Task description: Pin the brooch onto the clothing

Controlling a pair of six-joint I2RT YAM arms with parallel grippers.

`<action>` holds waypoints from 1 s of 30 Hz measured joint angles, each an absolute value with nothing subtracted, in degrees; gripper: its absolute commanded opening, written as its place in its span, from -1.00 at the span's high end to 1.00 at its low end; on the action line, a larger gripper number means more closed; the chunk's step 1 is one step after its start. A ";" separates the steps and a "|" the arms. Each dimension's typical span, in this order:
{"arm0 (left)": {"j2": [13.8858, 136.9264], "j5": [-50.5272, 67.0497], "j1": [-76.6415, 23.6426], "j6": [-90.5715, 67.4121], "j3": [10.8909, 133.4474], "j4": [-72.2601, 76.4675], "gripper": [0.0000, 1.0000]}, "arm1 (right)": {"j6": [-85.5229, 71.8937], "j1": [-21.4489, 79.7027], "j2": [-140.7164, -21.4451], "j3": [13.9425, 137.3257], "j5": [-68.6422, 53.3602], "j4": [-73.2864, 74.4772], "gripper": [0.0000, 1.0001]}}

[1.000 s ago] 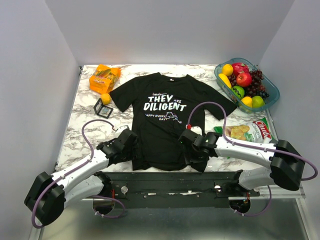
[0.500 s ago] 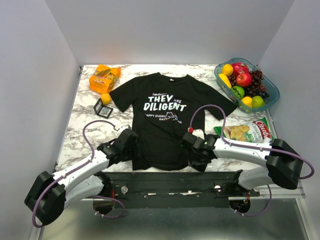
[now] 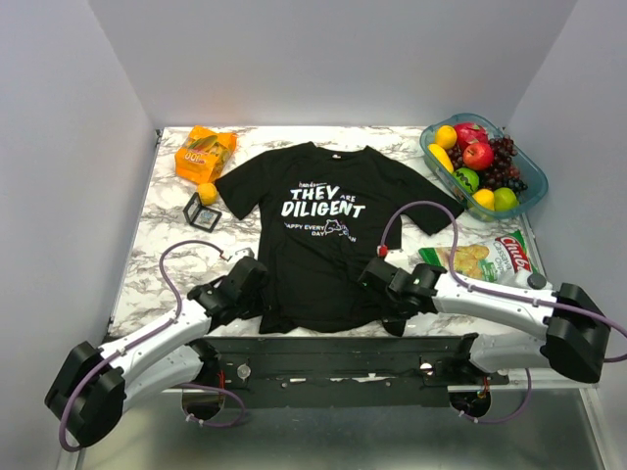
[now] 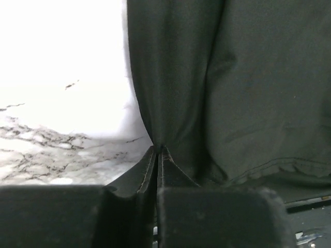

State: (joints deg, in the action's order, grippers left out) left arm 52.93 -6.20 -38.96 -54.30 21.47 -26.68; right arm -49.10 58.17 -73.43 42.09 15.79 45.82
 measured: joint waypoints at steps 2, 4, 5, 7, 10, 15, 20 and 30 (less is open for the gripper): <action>51.90 -6.50 -39.03 -54.50 21.52 -27.66 0.93 | -49.58 58.17 -71.29 42.06 16.51 47.29 0.99; 50.35 -7.18 -39.03 -54.59 21.71 -29.04 1.00 | -50.06 58.17 -69.19 42.02 17.37 48.97 0.99; 49.25 -7.75 -39.03 -54.76 21.93 -30.06 1.00 | -50.52 58.17 -68.01 41.95 17.89 50.13 0.99; 47.24 -8.78 -39.03 -55.16 22.22 -31.31 1.00 | -51.22 58.17 -66.30 41.67 18.65 52.14 0.99; 43.46 -10.39 -38.85 -56.40 22.50 -33.28 1.00 | -52.45 58.15 -63.96 40.99 19.11 55.29 0.99; 37.58 -12.71 -38.00 -58.76 22.50 -36.42 1.00 | -53.65 58.15 -58.72 40.62 18.96 59.05 0.98; 30.89 -14.68 -37.32 -62.63 22.50 -39.59 1.00 | -54.94 58.15 -56.86 40.58 18.83 62.48 0.97; 21.65 -18.13 -37.12 -69.38 22.50 -44.80 -0.61 | -54.54 58.15 -59.68 39.55 15.97 62.89 -0.20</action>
State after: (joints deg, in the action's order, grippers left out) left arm 21.65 -18.13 -37.12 -69.38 22.50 -44.80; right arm -54.54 58.15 -59.68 39.55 15.97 62.89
